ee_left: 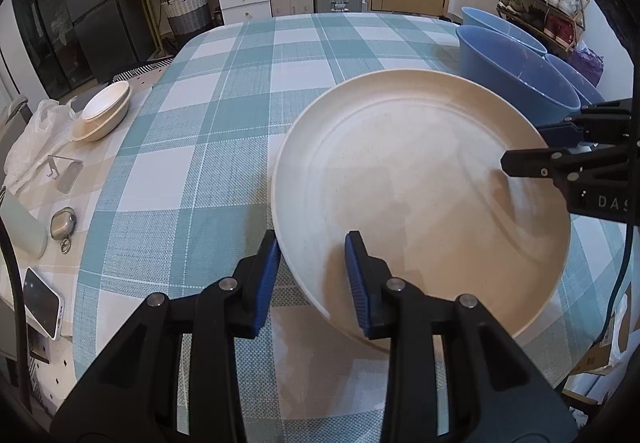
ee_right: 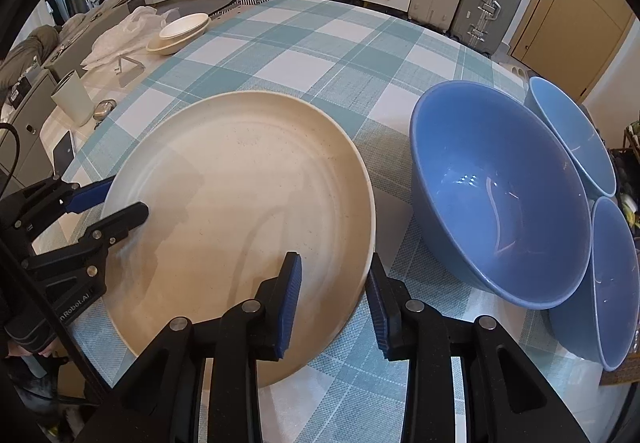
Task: Organize plates and bowls
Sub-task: 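Lower the cream plate onto the stack and open both tools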
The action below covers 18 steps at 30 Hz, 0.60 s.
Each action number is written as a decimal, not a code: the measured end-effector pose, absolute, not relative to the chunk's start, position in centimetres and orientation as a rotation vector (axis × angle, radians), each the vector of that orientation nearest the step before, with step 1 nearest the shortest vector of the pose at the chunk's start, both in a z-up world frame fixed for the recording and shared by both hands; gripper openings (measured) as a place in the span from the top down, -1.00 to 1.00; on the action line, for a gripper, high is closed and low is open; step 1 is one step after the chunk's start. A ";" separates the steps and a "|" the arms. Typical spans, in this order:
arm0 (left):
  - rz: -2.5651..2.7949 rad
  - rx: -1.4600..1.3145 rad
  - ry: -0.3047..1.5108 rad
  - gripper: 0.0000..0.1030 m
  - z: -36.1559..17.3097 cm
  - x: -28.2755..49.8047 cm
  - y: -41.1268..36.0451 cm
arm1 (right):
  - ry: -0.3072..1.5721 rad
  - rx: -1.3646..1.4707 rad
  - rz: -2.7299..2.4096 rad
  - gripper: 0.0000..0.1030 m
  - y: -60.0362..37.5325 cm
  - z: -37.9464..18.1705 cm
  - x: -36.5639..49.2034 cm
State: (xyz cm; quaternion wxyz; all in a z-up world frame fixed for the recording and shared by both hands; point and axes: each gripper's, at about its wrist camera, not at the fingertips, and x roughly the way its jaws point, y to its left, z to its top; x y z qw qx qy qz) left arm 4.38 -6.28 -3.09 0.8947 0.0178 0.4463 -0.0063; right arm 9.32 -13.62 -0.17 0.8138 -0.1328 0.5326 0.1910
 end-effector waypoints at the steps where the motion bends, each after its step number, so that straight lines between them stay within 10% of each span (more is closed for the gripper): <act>1: -0.012 0.040 0.924 0.42 -3.1 4.4 -6.3 | 1.137 -0.283 0.409 0.33 -13.6 -0.2 9.3; 18: -0.057 0.000 0.918 -0.10 -2.5 3.8 -6.2 | 1.141 -0.260 0.427 -0.23 -14.2 -0.1 9.0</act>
